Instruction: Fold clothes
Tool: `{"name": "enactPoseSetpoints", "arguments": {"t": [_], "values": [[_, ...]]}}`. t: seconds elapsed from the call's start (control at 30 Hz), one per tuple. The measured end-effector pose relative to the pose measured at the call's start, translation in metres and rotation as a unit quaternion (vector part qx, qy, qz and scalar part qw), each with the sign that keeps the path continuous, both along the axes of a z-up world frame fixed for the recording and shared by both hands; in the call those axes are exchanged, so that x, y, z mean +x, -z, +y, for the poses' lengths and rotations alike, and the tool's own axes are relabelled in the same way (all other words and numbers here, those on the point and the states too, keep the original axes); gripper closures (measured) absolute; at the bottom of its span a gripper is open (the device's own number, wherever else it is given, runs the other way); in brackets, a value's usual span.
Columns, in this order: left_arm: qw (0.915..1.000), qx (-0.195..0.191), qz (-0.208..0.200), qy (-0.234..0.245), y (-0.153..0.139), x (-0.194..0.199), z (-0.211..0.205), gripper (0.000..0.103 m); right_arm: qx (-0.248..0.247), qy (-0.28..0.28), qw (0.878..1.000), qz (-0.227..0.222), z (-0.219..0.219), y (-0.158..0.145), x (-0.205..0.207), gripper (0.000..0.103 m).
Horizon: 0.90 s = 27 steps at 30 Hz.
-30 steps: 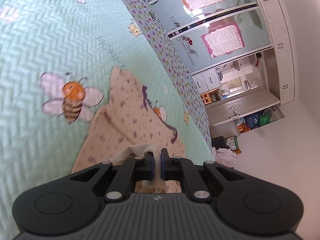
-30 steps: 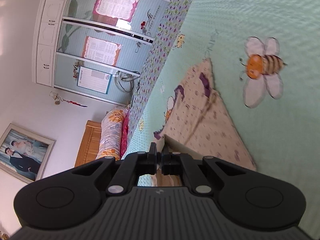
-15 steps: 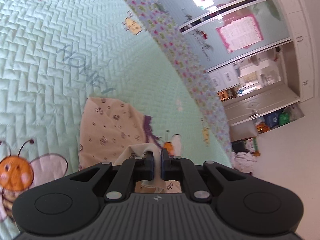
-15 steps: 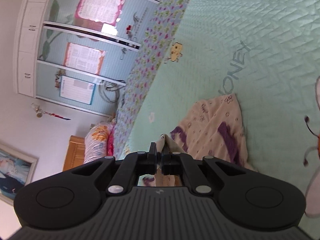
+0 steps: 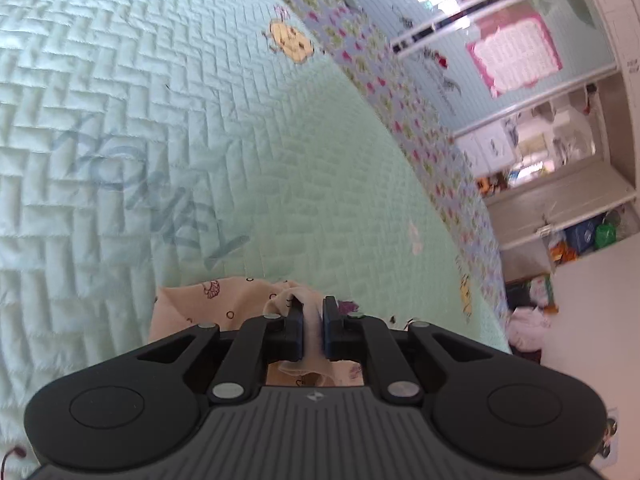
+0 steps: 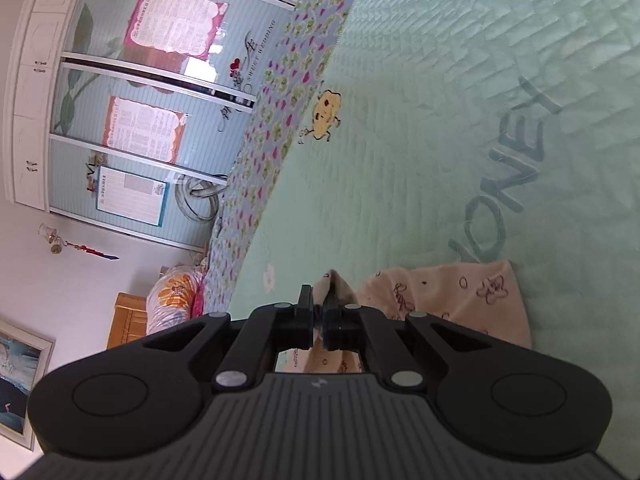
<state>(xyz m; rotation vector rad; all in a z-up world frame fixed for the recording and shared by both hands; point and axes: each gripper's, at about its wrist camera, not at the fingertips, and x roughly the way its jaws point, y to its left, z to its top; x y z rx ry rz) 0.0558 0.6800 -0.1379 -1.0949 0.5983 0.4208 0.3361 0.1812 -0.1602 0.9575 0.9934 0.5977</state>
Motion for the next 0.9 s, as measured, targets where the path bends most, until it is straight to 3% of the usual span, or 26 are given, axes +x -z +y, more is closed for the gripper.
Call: {"name": "enactPoseSetpoints", "arguments": {"t": [0.1,0.17,0.23,0.33,0.47,0.57,0.7,0.8,0.87,0.9], "values": [[0.9998,0.003,0.018,0.005,0.007,0.008,0.004,0.092,-0.009,-0.002,1.000,0.013,0.006,0.010,0.008,0.093],[1.0000,-0.007,0.007,0.000,0.007,0.007,0.009,0.079,0.006,0.004,1.000,0.013,0.004,0.010,0.011,0.071],[0.9996,-0.021,-0.015,-0.014,0.005,0.003,0.015,0.071,0.028,0.019,0.999,0.000,-0.001,0.005,0.012,0.062],[0.9982,-0.030,-0.033,-0.040,-0.004,-0.002,0.022,0.048,0.055,0.037,0.998,-0.011,-0.008,-0.004,0.018,0.058],[0.9950,-0.037,-0.052,-0.077,-0.017,-0.008,0.031,0.046,0.076,0.023,0.996,-0.037,-0.010,-0.017,0.015,0.058],[0.9984,0.041,-0.022,-0.032,-0.031,-0.016,0.010,0.046,0.015,-0.058,0.994,-0.088,0.002,-0.031,-0.012,0.058],[0.9903,0.134,0.021,0.028,-0.037,-0.042,-0.039,0.045,-0.040,-0.127,0.984,-0.119,0.017,-0.028,-0.059,0.057],[0.9755,0.211,0.036,0.052,-0.036,-0.075,-0.095,0.045,-0.094,-0.173,0.968,-0.156,0.031,-0.029,-0.094,0.057],[0.9599,0.270,0.033,0.067,-0.041,-0.099,-0.135,0.044,-0.174,-0.190,0.942,-0.217,0.046,-0.041,-0.119,0.057],[0.9521,0.295,0.031,0.074,-0.042,-0.111,-0.154,0.040,-0.190,-0.195,0.934,-0.230,0.049,-0.044,-0.128,0.057]]}}
